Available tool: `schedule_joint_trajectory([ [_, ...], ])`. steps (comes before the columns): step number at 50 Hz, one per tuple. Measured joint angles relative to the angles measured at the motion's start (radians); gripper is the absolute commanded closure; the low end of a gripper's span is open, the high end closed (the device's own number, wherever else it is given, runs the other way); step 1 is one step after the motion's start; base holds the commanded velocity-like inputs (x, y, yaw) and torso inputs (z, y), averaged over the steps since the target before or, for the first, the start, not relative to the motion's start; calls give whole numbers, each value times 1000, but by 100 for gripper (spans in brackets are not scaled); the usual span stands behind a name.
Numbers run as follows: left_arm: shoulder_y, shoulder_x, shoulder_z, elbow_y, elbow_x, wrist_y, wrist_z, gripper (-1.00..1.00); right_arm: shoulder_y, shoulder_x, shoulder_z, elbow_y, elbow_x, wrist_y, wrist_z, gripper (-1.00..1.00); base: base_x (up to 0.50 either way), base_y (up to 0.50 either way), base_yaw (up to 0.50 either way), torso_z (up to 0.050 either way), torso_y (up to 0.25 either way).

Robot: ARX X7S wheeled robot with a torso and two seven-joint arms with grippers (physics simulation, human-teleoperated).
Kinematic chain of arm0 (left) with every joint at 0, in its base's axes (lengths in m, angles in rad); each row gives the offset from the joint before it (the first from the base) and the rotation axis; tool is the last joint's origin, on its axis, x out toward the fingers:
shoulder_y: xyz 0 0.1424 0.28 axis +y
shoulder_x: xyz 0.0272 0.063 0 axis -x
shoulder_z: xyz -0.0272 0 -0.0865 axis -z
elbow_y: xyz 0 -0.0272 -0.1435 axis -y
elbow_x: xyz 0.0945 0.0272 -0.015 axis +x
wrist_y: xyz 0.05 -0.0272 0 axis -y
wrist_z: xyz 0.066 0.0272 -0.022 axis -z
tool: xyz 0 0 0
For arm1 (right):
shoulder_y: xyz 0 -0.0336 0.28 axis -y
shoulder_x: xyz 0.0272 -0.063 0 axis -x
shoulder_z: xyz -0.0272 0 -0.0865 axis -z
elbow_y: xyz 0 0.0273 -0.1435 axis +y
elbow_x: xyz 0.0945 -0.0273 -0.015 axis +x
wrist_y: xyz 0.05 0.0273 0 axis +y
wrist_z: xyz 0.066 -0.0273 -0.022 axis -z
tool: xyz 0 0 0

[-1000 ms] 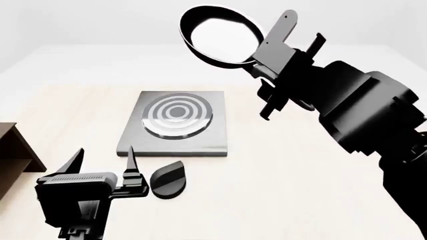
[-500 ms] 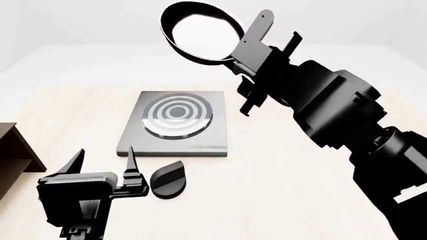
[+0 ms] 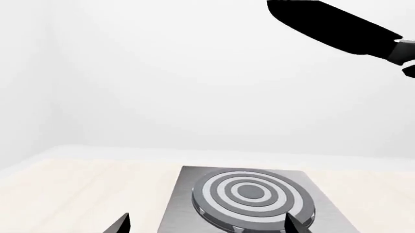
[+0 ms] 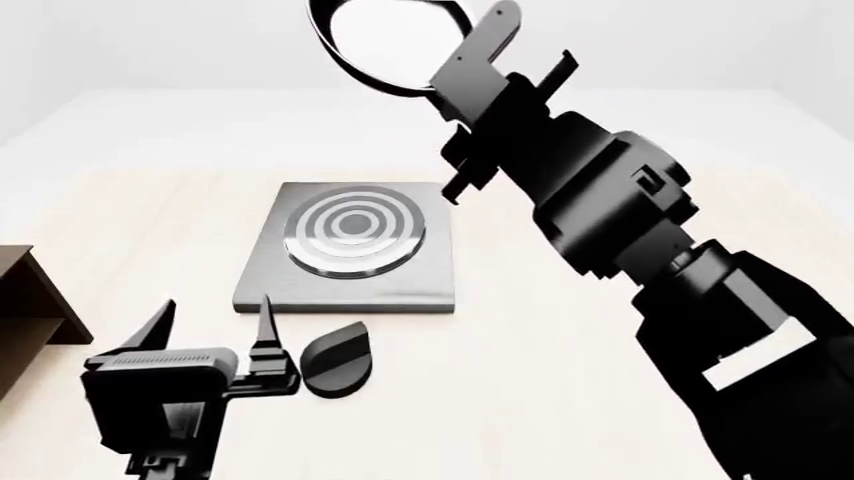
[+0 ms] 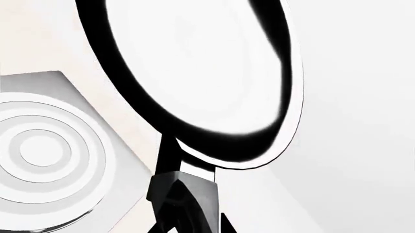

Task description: Turn on the stove and put the frying pan on it.

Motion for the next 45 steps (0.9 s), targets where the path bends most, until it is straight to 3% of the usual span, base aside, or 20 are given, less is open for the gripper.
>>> schedule_joint_trajectory([
  [15, 2, 1, 4, -27, -8, 38, 23, -100, -12, -79, 29, 60, 10, -33, 55, 100, 0, 0, 0, 0, -13],
  [45, 9, -3, 7, -34, -17, 71, 34, -100, -63, -165, -9, 84, 21, -64, 128, 100, 0, 0, 0, 0, -243],
])
